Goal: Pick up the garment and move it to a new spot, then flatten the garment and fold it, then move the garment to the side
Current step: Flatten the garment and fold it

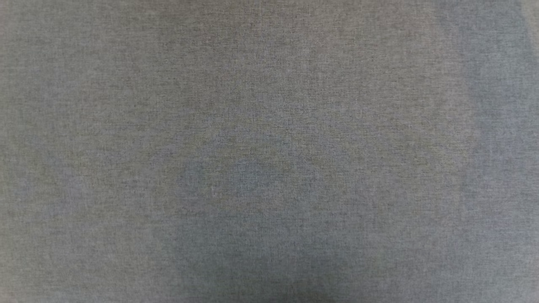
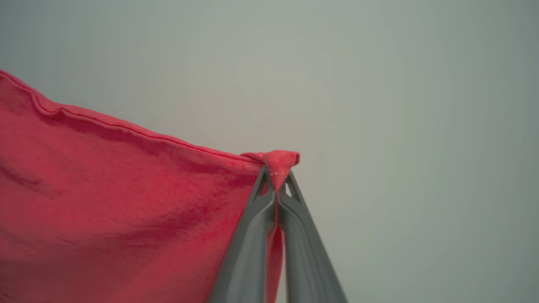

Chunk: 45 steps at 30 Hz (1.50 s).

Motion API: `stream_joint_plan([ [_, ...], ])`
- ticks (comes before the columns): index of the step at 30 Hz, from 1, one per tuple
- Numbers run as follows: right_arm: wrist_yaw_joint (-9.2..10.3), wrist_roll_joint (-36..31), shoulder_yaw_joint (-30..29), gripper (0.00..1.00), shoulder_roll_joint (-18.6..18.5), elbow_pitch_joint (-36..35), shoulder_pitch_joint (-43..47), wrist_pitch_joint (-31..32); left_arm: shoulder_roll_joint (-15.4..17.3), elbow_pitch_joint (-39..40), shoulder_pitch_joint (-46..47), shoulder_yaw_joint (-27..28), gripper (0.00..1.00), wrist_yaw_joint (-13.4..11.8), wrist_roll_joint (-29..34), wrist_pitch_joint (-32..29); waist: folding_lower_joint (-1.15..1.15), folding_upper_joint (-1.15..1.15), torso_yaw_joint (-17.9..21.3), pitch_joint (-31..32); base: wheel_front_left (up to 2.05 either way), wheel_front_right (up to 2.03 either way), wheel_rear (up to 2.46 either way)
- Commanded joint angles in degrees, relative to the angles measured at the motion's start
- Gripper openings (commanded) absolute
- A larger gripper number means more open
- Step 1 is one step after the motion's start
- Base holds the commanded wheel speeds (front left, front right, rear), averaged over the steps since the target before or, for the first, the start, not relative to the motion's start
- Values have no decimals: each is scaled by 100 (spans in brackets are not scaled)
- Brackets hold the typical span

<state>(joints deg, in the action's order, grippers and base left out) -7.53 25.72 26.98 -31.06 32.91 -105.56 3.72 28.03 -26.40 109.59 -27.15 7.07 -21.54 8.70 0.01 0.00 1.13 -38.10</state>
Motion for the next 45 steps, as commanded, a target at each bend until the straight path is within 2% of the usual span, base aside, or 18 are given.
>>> stream_joint_plan([
  [1, 4, 61, 109, 0, 39, 105, -13, -112, 21, -78, -63, -35, 0, 19, -80, 90, -1, 0, -5, -25, 0, 0, 0],
  [7, 4, 405, 633, 0, 65, 450, 674, -616, 6, -397, -815, -209, 0, 29, -262, 375, -1, 0, -42, 146, 0, 0, 0],
  [11, 4, 660, 987, 0, 87, 599, 1333, -891, 11, -400, -1632, -259, 0, 8, -355, 527, -1, 0, -91, 442, 0, 0, 0],
  [17, 4, 1070, 1563, 0, 36, 580, 2445, -1217, 177, 65, -3244, -236, 0, -236, -457, 613, -1, 0, -132, 1053, 0, 0, 0],
  [24, 4, 1526, 2223, 0, -338, 109, 3941, -1346, 511, 1137, -5568, -179, 0, -805, -623, 626, -1, 0, -145, 1858, 0, 0, 0],
  [32, 4, 1836, 2455, 0, -864, -470, 5793, -1252, 788, 2360, -8222, -520, 0, -1589, -777, 479, -1, 0, -198, 2631, 0, 0, 0],
  [40, 4, 2052, 2119, 0, -1179, -918, 7623, -1146, 852, 2868, -10163, -911, 0, -2138, -1098, 259, -1, 0, -209, 3176, 0, 0, 0],
  [45, 4, 2045, 1697, 0, -1268, -1167, 8674, -982, 780, 2911, -11031, -875, 0, -2365, -1509, 327, -1, 0, -192, 3387, 0, 0, 0],
])
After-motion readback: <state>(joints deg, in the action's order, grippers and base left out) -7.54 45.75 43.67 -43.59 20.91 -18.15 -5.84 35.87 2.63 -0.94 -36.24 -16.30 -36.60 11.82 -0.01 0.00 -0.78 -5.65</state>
